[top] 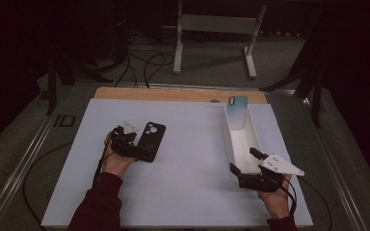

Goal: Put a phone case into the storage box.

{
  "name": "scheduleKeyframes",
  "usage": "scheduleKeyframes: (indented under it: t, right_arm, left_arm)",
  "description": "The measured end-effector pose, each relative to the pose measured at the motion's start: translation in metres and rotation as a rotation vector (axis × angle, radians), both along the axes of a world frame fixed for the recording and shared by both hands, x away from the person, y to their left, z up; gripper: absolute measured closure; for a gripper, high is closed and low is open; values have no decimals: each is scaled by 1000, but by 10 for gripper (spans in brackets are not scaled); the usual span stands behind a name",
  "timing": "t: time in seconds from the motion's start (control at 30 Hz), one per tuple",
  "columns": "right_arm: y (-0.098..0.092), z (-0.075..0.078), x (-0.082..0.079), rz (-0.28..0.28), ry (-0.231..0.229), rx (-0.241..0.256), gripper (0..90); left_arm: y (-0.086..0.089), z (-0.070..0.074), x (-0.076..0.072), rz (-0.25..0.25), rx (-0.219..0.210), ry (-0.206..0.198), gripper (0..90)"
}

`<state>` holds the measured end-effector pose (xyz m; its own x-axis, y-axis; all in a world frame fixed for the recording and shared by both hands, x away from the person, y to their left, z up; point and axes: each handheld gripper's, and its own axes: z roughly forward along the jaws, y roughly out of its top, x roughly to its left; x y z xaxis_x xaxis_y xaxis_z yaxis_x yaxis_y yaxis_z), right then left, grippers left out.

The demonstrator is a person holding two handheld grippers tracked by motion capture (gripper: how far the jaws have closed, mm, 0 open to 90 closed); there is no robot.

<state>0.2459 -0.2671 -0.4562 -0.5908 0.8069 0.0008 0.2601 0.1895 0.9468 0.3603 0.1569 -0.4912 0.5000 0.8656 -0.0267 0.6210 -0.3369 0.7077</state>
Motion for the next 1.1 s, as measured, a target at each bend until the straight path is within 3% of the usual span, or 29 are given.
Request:
scheduleKeyframes:
  t: [0.5, 0.73, 1.1]
  right_arm:
    - [-4, 2, -2, -17, -10, 11, 89]
    - [-4, 2, -2, -18, -13, 16, 89]
    - [-6, 3, -2, -27, -21, 22, 89]
  left_arm:
    - [-16, -14, 19, 18, 33, 83, 0]
    - [-25, -19, 25, 31, 62, 107, 3]
    - [-35, -32, 30, 41, 126, 190, 19]
